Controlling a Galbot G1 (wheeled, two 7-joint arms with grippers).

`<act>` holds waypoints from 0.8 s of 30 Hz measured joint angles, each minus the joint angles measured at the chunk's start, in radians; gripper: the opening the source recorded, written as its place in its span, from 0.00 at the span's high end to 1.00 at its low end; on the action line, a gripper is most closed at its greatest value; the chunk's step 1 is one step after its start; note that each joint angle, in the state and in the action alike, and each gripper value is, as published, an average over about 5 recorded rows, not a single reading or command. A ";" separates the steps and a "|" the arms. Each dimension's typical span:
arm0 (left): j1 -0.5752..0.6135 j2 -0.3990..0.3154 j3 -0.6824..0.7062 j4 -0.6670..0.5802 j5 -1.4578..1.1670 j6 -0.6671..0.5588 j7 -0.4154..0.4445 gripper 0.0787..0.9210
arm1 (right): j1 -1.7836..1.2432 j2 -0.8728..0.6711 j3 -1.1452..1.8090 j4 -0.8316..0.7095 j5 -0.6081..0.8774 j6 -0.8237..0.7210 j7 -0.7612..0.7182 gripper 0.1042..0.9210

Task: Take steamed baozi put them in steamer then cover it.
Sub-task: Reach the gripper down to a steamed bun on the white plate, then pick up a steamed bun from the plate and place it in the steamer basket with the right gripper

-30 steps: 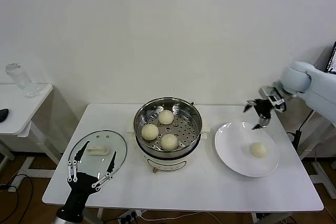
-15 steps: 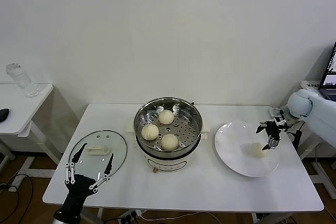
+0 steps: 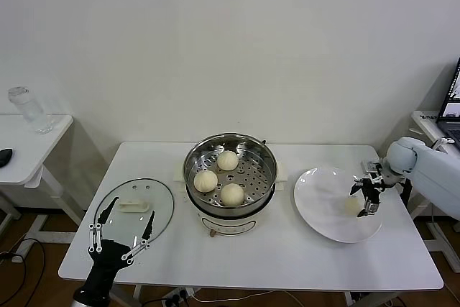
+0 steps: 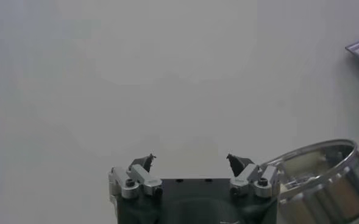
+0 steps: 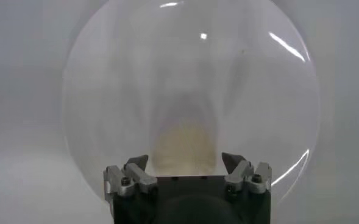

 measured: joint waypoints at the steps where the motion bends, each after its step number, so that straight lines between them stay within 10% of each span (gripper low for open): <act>1: 0.000 0.000 -0.001 0.000 0.000 0.000 0.000 0.12 | -0.002 0.003 0.002 -0.004 -0.001 0.000 0.000 0.17; 24: -0.004 0.003 -0.007 -0.001 -0.001 0.001 0.000 0.12 | 0.257 0.058 -0.139 0.076 0.080 -0.046 -0.123 0.29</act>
